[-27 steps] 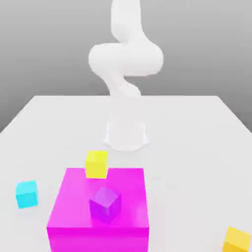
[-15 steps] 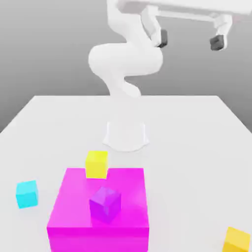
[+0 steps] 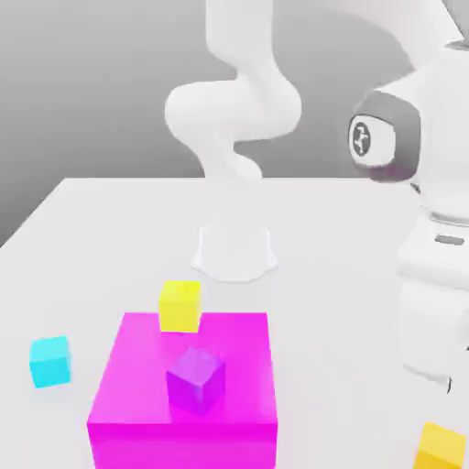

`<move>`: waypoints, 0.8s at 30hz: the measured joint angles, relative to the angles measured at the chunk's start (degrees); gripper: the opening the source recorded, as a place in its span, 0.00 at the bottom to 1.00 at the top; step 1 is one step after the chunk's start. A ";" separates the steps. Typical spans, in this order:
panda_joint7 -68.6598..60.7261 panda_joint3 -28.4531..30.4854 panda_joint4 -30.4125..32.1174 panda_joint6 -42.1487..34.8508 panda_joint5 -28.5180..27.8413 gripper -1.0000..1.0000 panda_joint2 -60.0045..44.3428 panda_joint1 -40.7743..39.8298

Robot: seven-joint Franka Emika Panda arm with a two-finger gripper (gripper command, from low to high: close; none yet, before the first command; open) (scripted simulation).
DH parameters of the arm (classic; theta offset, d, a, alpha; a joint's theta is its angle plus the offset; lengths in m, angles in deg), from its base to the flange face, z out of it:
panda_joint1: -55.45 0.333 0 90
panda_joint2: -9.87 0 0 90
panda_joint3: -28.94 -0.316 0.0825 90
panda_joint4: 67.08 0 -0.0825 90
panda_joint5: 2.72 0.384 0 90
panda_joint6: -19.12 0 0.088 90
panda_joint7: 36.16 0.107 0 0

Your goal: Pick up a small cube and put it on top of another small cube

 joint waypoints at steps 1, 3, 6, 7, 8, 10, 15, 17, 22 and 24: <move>-0.63 -0.28 -0.17 0.51 -0.59 0.50 -2.11 0.48; -1.62 -0.64 -0.58 1.77 -1.83 0.50 -6.32 1.44; -1.26 0.19 -1.77 5.82 -3.35 0.50 -12.56 2.55; -0.95 0.54 -2.22 7.35 -3.86 0.50 -14.62 2.83; -0.82 0.78 -2.50 8.32 -4.10 0.00 -15.92 3.03; -0.82 0.78 -2.50 8.32 -4.10 0.00 -15.92 3.03; -0.82 0.77 -2.48 8.21 -4.09 0.00 -15.86 3.04; -1.35 0.16 -1.78 5.80 -3.37 0.00 -12.74 2.59; -7.05 -0.49 -1.31 2.52 -2.18 0.00 -5.58 -0.67; -11.52 1.04 0.15 2.56 -2.18 0.00 -3.42 -4.12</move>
